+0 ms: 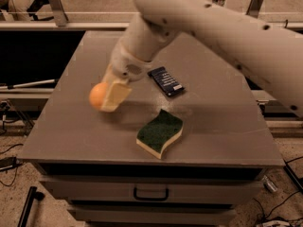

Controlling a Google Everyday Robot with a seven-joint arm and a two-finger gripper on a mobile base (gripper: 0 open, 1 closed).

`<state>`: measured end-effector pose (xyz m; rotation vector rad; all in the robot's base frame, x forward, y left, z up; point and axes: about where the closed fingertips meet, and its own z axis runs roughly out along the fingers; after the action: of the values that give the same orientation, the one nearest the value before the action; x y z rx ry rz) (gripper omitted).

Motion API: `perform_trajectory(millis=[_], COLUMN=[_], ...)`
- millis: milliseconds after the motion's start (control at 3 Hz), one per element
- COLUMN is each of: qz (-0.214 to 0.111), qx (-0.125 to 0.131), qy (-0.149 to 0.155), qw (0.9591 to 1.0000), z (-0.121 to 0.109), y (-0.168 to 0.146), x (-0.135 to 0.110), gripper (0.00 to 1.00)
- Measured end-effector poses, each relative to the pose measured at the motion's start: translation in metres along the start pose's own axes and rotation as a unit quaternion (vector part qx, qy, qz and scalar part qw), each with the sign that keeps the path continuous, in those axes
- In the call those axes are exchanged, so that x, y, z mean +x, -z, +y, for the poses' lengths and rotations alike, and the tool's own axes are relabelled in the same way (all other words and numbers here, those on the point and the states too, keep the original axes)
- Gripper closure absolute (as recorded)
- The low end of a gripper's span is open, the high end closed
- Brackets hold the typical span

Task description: Move orange near sponge

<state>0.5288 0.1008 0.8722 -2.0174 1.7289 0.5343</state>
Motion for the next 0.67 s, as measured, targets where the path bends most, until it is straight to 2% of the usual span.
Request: perform_trajectory(millis=[333,667], qz=[0.025,0.060], qx=[0.029,0.056], qy=[-0.025,-0.052], qw=[0.9989,0.9952], z=[-0.014,-0.018], y=[0.027,0.058], x=[0.045,0.088], gripper=[1.00,1.00])
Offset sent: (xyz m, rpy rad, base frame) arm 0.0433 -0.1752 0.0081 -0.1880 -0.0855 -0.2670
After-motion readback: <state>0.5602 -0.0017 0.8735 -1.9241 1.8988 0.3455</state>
